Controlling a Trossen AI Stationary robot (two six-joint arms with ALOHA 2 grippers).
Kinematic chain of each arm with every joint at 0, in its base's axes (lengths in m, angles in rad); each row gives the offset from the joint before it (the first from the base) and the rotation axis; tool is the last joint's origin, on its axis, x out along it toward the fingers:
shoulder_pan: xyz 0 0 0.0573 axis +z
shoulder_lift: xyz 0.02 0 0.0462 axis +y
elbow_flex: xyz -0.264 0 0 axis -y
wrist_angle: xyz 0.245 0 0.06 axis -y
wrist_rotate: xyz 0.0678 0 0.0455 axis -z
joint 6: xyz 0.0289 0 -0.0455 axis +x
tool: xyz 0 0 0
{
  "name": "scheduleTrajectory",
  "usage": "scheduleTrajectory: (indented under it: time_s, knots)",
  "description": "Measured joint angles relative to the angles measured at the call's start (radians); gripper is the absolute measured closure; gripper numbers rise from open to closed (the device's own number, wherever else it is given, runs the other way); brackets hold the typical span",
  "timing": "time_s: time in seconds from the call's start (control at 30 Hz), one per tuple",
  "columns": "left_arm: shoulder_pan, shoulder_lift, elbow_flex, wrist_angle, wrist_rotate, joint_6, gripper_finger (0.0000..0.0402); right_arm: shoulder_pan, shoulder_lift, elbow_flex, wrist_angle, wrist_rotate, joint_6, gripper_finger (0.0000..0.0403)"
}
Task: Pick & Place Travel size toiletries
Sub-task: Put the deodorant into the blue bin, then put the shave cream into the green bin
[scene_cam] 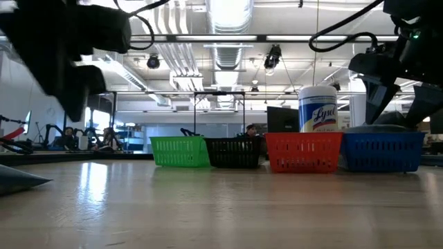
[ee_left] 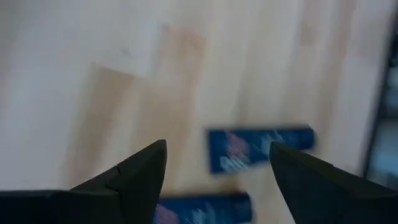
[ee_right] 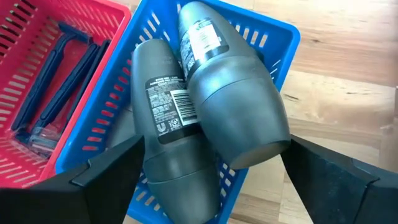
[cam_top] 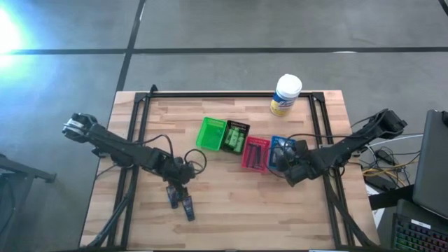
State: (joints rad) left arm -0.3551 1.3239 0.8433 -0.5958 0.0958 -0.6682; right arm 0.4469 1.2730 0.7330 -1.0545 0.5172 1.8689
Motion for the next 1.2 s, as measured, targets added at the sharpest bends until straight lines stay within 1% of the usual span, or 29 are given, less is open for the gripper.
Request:
scheduleTrajectory:
  time_s: [0.03,0.1,0.37,0.47,0.63,0.83,0.97,1.07,1.2]
  knots:
    - [-0.006,0.000,0.000,-0.003,0.028,0.000,0.0113,0.000,-0.002,0.001,-0.001,-0.003,-0.007,0.0035]
    - [-0.021,0.000,0.000,-0.013,0.048,0.001,0.0113,0.000,-0.003,0.014,-0.016,-0.010,-0.026,0.0035]
    - [-0.046,0.000,0.000,-0.030,0.043,0.011,0.0113,0.000,-0.003,0.102,-0.146,-0.018,-0.084,0.0035]
    - [-0.054,0.000,0.000,-0.036,0.039,0.046,0.0113,0.000,-0.003,0.128,-0.187,-0.018,-0.103,0.0035]
    - [-0.073,0.000,-0.006,-0.052,0.037,0.114,0.0113,0.000,-0.003,0.148,-0.200,-0.018,-0.127,0.0035]
    - [-0.108,0.000,-0.036,-0.059,0.042,0.132,0.0113,0.000,-0.003,0.168,-0.203,-0.018,-0.158,0.0035]
    - [-0.155,0.000,-0.051,-0.058,0.041,0.222,0.0113,0.000,-0.003,0.192,-0.205,-0.018,-0.222,0.0035]
    - [-0.190,0.000,-0.052,-0.055,0.023,0.352,0.0113,0.000,-0.003,0.216,-0.205,-0.018,-0.283,0.0035]
    - [-0.219,0.001,-0.053,-0.055,-0.028,0.497,0.0113,0.000,-0.003,0.245,-0.204,-0.018,-0.338,0.0035]
